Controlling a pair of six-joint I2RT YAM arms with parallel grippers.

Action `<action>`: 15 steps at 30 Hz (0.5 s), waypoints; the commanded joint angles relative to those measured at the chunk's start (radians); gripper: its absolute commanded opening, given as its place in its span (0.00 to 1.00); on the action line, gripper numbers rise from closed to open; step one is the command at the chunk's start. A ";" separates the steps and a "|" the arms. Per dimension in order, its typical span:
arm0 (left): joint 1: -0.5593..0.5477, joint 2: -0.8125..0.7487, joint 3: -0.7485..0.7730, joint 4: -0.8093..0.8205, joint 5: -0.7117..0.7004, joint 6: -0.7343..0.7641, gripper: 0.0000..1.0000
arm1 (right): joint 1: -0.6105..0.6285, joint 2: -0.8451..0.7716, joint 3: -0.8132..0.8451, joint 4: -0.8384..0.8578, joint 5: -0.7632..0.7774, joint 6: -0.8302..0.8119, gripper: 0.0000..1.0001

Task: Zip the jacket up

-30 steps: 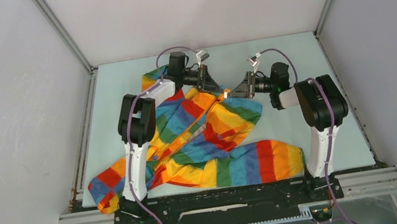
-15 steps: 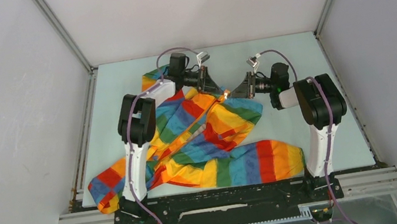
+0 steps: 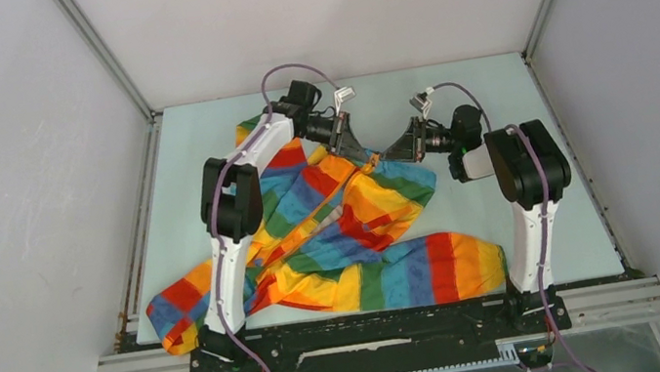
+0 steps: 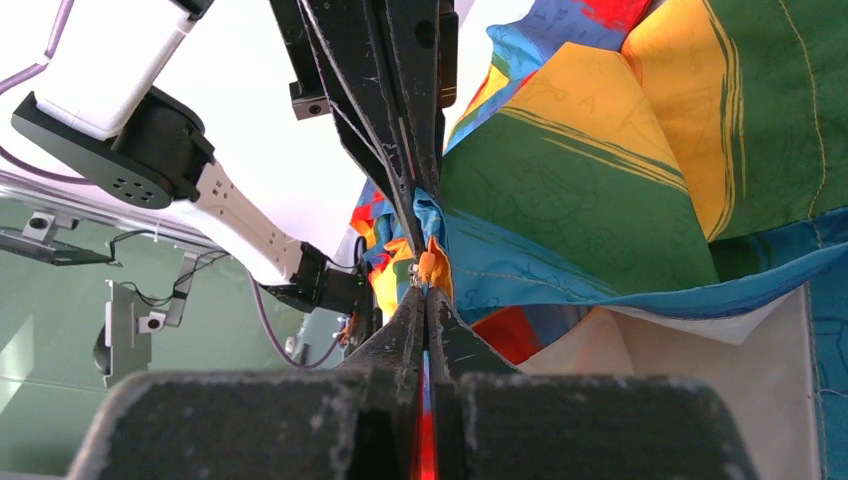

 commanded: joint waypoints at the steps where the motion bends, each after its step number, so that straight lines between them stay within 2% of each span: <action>1: -0.023 -0.060 -0.041 -0.049 -0.018 0.042 0.00 | -0.011 0.021 0.037 0.159 0.066 0.080 0.00; 9: -0.036 -0.175 -0.210 0.181 -0.036 -0.114 0.00 | -0.014 0.079 0.009 0.334 0.171 0.181 0.00; 13: -0.037 -0.245 -0.360 0.485 -0.049 -0.315 0.00 | -0.010 0.055 -0.043 0.341 0.230 0.158 0.00; 15: -0.038 -0.246 -0.378 0.568 -0.051 -0.372 0.00 | -0.002 0.049 -0.060 0.349 0.256 0.154 0.00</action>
